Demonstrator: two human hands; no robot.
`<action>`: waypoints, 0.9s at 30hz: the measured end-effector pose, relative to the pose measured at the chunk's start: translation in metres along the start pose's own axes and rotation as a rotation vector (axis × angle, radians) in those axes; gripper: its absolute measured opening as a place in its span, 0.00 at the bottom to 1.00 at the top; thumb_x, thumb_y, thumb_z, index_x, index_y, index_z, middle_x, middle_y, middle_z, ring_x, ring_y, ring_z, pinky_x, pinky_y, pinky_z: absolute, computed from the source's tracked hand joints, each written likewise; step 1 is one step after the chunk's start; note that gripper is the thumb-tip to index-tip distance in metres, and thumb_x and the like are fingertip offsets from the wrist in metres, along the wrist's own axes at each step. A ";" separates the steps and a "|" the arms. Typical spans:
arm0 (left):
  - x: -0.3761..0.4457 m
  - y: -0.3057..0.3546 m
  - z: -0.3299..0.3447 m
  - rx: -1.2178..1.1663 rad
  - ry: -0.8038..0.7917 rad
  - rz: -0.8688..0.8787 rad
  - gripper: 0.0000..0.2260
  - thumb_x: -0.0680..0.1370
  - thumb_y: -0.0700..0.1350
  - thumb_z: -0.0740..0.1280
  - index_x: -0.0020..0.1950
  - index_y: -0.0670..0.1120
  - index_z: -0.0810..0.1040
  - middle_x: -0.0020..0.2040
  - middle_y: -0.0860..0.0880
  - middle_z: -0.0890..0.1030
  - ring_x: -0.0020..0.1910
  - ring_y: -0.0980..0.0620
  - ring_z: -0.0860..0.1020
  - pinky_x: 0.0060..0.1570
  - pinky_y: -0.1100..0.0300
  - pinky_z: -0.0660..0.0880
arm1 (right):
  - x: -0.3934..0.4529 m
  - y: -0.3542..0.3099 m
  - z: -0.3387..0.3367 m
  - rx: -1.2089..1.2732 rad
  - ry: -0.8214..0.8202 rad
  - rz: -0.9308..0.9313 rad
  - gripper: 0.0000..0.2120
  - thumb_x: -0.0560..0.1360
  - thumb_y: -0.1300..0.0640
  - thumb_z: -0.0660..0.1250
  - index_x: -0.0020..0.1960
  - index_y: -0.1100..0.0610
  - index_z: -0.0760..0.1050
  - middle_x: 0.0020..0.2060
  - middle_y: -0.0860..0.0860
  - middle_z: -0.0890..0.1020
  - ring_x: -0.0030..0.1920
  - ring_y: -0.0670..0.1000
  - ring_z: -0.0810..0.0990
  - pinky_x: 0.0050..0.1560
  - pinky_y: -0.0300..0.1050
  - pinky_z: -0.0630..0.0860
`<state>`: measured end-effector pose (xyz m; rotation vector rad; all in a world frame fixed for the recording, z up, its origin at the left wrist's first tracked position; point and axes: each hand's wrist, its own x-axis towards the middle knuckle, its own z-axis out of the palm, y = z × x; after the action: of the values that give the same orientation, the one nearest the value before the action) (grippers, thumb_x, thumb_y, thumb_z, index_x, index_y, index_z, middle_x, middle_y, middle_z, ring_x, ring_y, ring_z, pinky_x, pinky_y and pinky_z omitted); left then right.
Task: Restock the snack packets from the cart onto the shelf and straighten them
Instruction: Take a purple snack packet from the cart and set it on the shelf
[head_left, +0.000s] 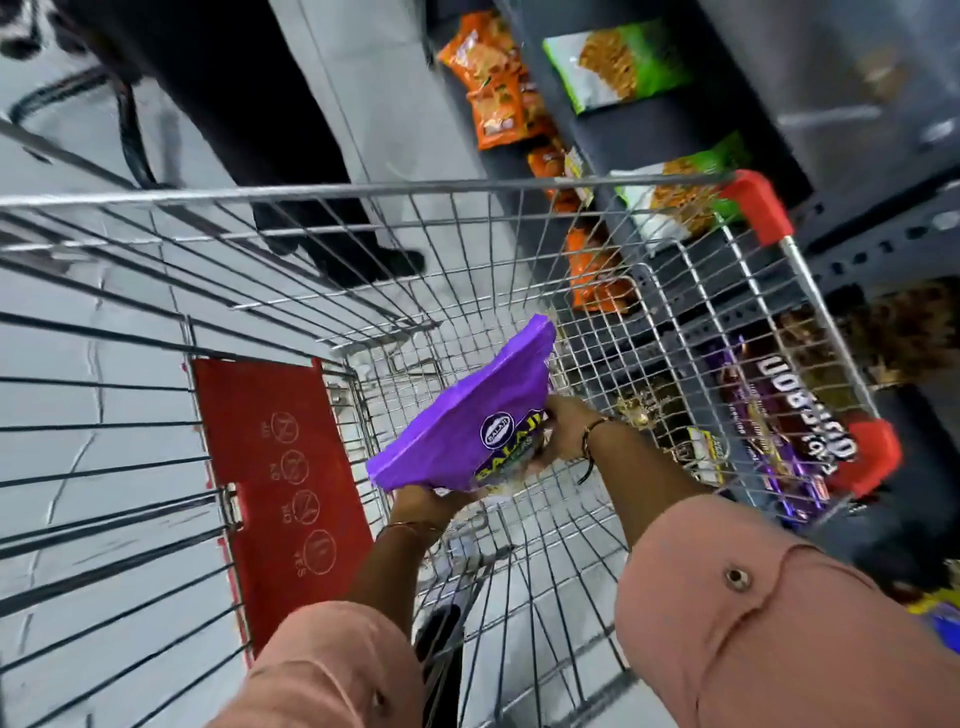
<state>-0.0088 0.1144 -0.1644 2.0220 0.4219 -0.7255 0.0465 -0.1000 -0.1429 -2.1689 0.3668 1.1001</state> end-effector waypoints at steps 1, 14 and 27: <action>-0.002 0.007 -0.003 0.018 -0.020 0.038 0.20 0.63 0.35 0.77 0.53 0.33 0.79 0.53 0.37 0.81 0.49 0.53 0.71 0.40 0.67 0.62 | -0.011 -0.002 -0.006 0.032 0.010 -0.004 0.40 0.58 0.69 0.80 0.67 0.56 0.70 0.62 0.53 0.78 0.63 0.54 0.75 0.61 0.49 0.74; -0.167 0.187 -0.053 0.187 -0.033 0.763 0.09 0.71 0.39 0.72 0.47 0.44 0.74 0.39 0.45 0.79 0.40 0.48 0.78 0.48 0.51 0.77 | -0.288 -0.018 -0.092 0.287 0.454 -0.431 0.29 0.67 0.73 0.73 0.66 0.66 0.68 0.57 0.58 0.78 0.56 0.49 0.73 0.58 0.37 0.74; -0.467 0.439 0.010 -0.292 -0.042 1.482 0.14 0.77 0.44 0.63 0.62 0.40 0.72 0.54 0.44 0.79 0.51 0.55 0.75 0.50 0.72 0.71 | -0.656 0.025 -0.192 0.317 1.380 -0.567 0.16 0.67 0.44 0.74 0.47 0.52 0.74 0.35 0.45 0.78 0.34 0.43 0.75 0.38 0.40 0.71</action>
<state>-0.1286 -0.1282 0.4171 1.4719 -0.9040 0.2295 -0.2469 -0.2796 0.4487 -2.1751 0.4033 -0.8185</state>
